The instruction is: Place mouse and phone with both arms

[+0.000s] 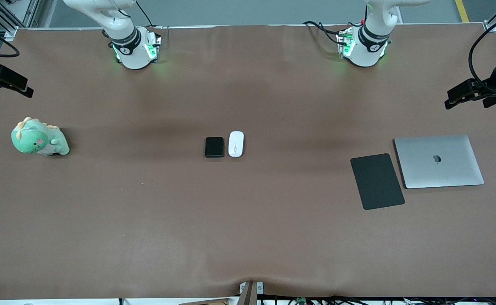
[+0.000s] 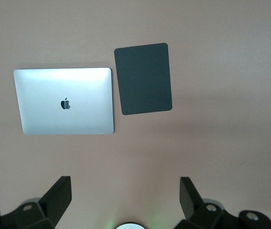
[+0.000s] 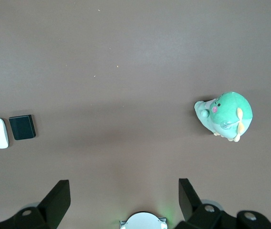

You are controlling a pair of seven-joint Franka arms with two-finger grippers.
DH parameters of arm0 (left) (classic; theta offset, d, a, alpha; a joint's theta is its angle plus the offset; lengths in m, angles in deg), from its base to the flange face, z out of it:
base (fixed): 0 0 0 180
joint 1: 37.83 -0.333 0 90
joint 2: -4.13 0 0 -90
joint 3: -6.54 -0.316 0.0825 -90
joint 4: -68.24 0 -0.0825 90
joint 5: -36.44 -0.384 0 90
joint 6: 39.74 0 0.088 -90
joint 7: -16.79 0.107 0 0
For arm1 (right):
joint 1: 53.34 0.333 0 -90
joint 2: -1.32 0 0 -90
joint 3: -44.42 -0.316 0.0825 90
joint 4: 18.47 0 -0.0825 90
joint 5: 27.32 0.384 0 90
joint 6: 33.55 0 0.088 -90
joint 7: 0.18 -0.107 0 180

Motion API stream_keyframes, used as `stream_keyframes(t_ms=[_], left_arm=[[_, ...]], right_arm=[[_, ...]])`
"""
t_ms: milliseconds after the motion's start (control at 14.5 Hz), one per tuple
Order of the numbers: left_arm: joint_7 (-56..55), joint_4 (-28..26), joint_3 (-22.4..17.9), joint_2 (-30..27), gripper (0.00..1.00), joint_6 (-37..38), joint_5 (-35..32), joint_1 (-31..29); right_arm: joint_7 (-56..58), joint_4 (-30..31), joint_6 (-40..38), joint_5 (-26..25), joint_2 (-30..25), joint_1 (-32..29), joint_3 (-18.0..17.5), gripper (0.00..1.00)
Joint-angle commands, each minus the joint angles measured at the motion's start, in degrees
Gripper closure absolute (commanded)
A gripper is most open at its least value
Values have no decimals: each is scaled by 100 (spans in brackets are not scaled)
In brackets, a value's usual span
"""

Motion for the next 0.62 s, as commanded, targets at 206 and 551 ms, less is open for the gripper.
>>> stream_keyframes(t_ms=[206,551], left_arm=[[-55,39,40,18,0,-31,-111,54],[-687,39,66,273,0,-57,283,89]], right_arm=[[132,-116,-90,-8,63,-142,-19,0],[123,-125,-64,1,71,-124,-19,0]])
